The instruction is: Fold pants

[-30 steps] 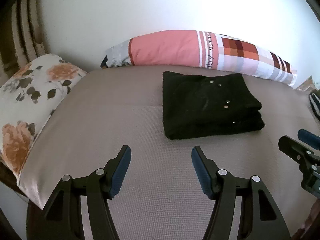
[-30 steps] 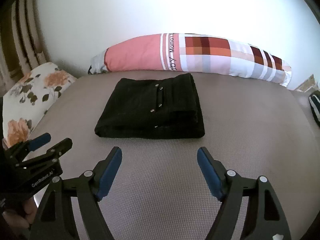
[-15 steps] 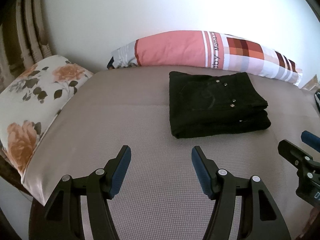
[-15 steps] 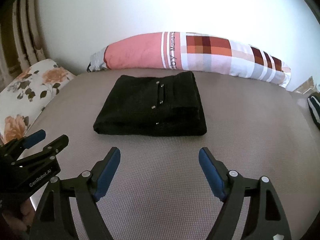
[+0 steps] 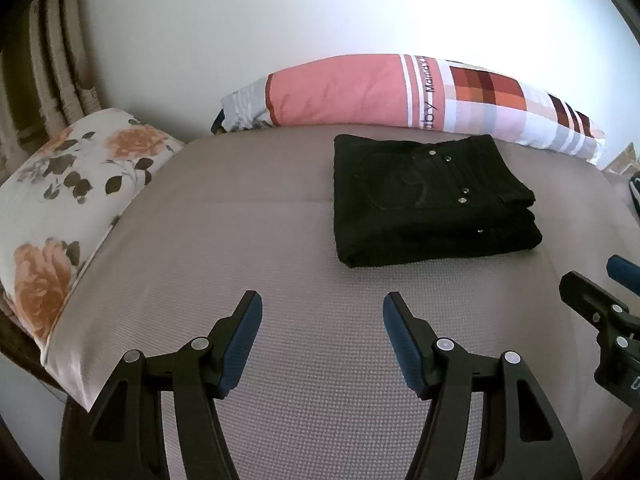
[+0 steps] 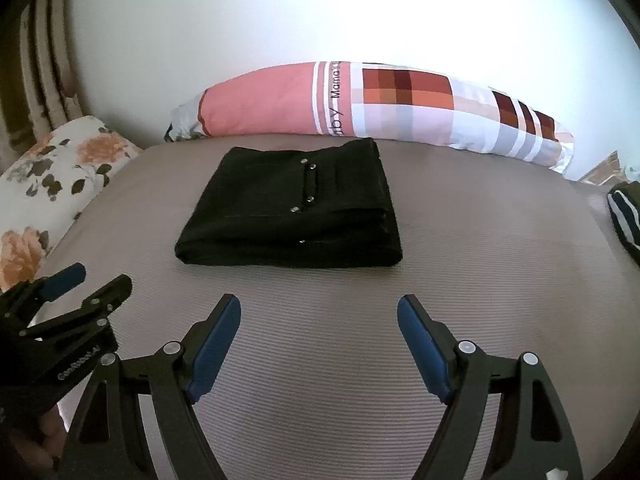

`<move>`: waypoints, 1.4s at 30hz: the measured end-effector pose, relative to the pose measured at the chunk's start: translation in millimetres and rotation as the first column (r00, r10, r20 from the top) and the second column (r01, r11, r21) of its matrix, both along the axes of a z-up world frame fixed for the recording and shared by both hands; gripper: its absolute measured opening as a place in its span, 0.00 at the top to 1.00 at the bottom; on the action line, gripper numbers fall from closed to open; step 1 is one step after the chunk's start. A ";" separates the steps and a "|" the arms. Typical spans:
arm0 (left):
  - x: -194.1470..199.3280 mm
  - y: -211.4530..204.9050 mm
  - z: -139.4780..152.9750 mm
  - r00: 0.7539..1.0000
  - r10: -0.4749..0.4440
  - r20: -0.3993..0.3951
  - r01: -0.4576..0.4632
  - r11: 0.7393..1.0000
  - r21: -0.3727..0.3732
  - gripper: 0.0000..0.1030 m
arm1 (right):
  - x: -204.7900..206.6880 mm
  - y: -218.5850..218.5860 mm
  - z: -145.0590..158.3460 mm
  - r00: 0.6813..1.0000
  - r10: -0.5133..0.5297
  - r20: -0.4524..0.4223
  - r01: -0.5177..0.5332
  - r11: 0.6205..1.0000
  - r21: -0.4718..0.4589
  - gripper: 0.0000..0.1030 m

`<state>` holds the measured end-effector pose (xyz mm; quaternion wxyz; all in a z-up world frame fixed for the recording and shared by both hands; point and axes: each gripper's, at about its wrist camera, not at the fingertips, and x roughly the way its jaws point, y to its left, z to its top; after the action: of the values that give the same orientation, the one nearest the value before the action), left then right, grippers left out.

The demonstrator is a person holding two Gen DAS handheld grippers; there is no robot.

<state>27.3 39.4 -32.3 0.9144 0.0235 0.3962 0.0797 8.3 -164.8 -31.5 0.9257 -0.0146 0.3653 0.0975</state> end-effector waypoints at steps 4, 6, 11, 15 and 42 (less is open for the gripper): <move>-0.4 -2.2 -0.8 1.000 -0.002 -0.002 0.002 1.000 0.002 0.38 | 0.1 -1.6 -2.9 1.000 -0.001 -0.006 0.001 1.000 -0.011 0.24; 0.2 -2.4 -0.8 1.000 -0.004 0.001 0.004 1.000 0.000 0.38 | 0.8 -2.5 -3.4 1.000 -0.002 -0.011 0.002 1.000 -0.011 0.24; -0.2 -4.2 -1.9 1.000 -0.002 0.000 0.002 1.000 0.003 0.38 | 0.7 -2.7 -3.3 1.000 -0.002 -0.012 0.002 1.000 -0.011 0.24; -0.5 -4.6 -2.2 1.000 -0.004 0.000 0.004 1.000 0.002 0.38 | 0.6 -2.3 -4.9 1.000 -0.002 -0.018 0.002 1.000 -0.012 0.24; -0.3 -9.2 -1.3 1.000 -0.018 -0.002 0.018 0.999 0.026 0.38 | 0.3 1.0 -7.9 1.000 0.006 -0.025 -0.007 1.000 -0.019 0.24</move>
<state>27.0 30.1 -33.6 0.9143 0.0393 0.3958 0.0764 8.6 -163.9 -39.5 0.9205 -0.0232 0.3776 0.0973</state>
